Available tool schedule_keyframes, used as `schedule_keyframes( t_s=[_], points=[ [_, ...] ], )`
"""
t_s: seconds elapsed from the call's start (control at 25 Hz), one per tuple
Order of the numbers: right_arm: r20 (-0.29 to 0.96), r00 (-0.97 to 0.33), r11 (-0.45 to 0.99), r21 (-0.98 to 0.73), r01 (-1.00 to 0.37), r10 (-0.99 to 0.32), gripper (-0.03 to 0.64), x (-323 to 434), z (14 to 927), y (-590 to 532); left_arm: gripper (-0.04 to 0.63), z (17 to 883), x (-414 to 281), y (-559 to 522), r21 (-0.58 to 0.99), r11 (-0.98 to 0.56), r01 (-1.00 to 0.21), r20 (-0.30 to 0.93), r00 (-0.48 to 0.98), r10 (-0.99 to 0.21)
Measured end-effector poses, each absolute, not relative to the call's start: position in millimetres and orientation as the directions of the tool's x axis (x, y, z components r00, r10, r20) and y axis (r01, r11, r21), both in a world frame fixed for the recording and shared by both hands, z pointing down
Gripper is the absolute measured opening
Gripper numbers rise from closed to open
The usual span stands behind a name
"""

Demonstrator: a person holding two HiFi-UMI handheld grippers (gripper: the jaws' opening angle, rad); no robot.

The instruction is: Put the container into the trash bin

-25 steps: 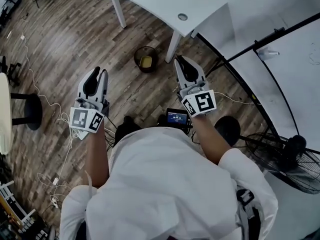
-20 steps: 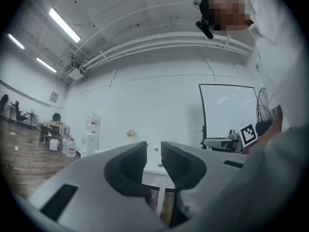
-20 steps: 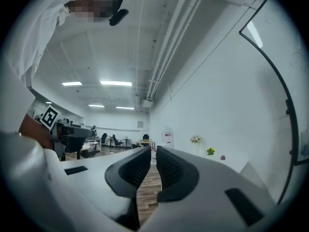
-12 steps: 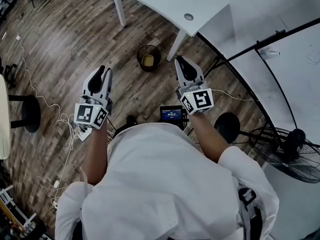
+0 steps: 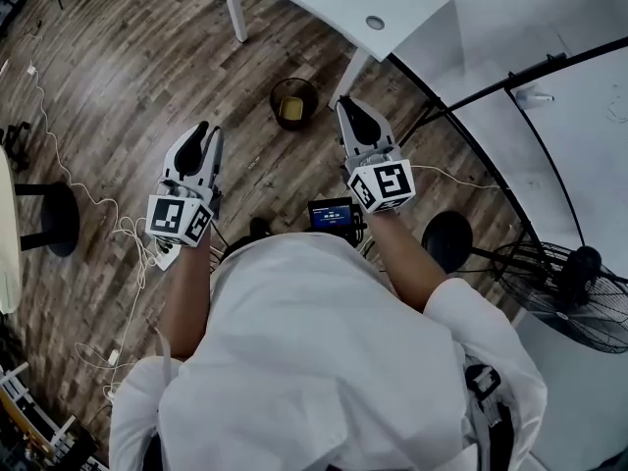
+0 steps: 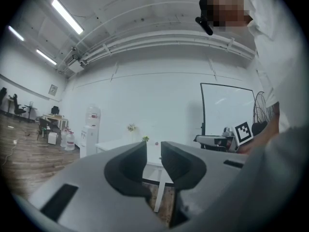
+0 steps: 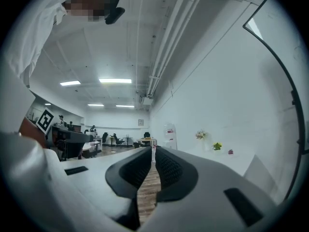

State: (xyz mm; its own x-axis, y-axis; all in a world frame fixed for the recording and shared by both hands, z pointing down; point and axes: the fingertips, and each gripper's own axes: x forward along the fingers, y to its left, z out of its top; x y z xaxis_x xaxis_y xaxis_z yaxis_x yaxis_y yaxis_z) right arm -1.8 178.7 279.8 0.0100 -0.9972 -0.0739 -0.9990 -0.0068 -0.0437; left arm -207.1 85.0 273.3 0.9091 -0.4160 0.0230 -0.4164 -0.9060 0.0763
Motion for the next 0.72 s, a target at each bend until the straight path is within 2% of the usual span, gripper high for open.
schedule_keyframes(
  t_s=[0.72],
  points=[
    [-0.058, 0.037, -0.033, -0.075, -0.997, -0.998, 0.049, -57.7, 301.9, 140.6, 0.087, 282.7, -260.0, 42.3, 0.102, -0.918, -0.384, 0.008, 0.923, -0.385]
  ],
)
